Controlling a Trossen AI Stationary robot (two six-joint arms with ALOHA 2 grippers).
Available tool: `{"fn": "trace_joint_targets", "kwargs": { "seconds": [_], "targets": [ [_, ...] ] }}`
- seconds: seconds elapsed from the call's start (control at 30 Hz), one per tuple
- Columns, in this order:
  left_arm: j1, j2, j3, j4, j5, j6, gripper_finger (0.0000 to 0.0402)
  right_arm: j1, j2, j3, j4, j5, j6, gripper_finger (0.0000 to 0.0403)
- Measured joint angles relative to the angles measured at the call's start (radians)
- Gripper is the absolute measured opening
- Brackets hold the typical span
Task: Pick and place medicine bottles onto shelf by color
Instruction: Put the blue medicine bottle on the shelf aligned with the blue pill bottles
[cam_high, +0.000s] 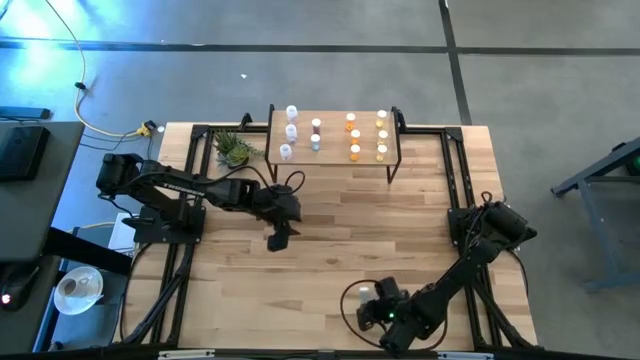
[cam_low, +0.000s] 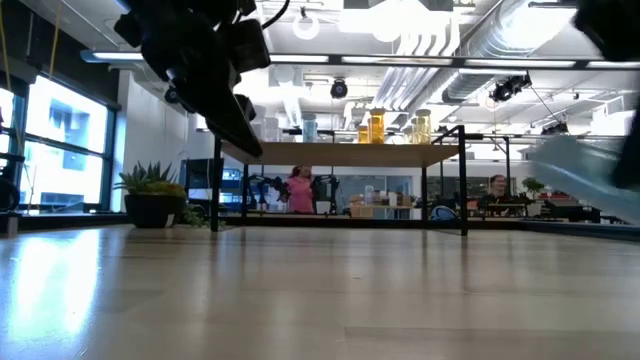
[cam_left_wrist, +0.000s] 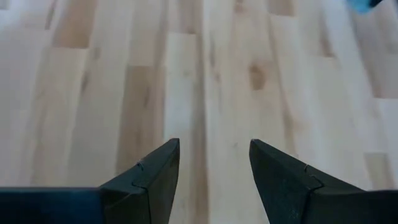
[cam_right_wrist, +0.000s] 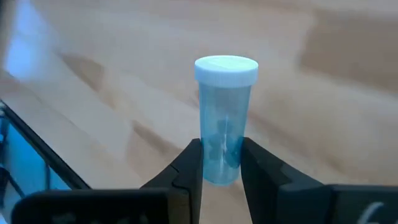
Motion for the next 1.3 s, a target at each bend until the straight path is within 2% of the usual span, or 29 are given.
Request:
{"fn": "trace_joint_targets", "kwargs": {
  "seconds": [0.13,0.4,0.6,0.7,1.0,1.13,1.3],
  "targets": [
    [0.0,0.0,0.0,0.058,0.053,0.005,0.0186,-0.042,0.0,0.0,0.044,0.081,-0.129,0.0073],
    [-0.013,0.0,0.0,0.215,0.078,0.035,0.0186,-0.132,-0.018,0.0,0.096,0.17,-0.387,0.0073],
    [-0.012,0.0,-0.057,0.388,0.199,0.033,0.0186,-0.178,-0.111,0.0,0.097,0.276,-0.612,0.0073],
    [-0.006,0.0,-0.096,0.498,0.246,0.026,0.0186,-0.208,-0.162,0.0,0.098,0.285,-0.733,0.0073],
    [-0.005,0.0,-0.197,0.865,0.255,-0.017,0.0186,-0.329,-0.256,0.0,0.151,0.275,-1.081,0.0073],
    [0.014,0.0,-0.212,0.915,0.214,-0.002,0.0186,-0.377,-0.285,0.0,0.23,0.248,-1.287,0.0073],
    [0.089,0.0,-0.212,0.98,0.211,-0.03,0.0186,-0.43,-0.331,0.0,0.295,0.236,-1.495,0.0074]
  ]
}}
